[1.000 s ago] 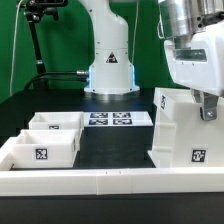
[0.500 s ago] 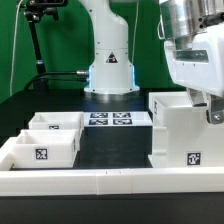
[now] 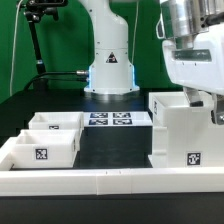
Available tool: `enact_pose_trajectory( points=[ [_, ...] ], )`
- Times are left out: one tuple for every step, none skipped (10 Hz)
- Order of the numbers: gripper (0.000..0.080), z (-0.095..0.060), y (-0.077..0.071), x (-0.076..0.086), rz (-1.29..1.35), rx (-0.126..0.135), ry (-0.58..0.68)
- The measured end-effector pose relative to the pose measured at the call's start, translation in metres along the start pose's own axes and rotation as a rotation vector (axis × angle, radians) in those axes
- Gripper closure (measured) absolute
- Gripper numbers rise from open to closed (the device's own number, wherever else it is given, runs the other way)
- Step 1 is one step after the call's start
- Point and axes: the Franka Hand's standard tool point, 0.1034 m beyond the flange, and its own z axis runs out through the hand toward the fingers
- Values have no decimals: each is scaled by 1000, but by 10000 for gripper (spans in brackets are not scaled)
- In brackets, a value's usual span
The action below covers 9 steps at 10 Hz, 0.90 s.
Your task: Assemble drawer
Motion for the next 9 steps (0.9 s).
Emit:
enact_pose_trajectory(
  points=[
    [150, -12, 2, 3, -71, 7, -5],
    [150, -26, 7, 8, -138, 19, -7],
    [151, -37, 14, 15, -218, 24, -3],
    [151, -48, 21, 29, -355, 31, 5],
    [151, -53, 25, 38, -382, 35, 9],
    [151, -51, 24, 36, -388, 33, 8],
    [151, -50, 24, 35, -497, 31, 11],
    [151, -50, 24, 35, -564, 30, 12],
    [151, -50, 27, 39, -700, 17, 21]
  ],
)
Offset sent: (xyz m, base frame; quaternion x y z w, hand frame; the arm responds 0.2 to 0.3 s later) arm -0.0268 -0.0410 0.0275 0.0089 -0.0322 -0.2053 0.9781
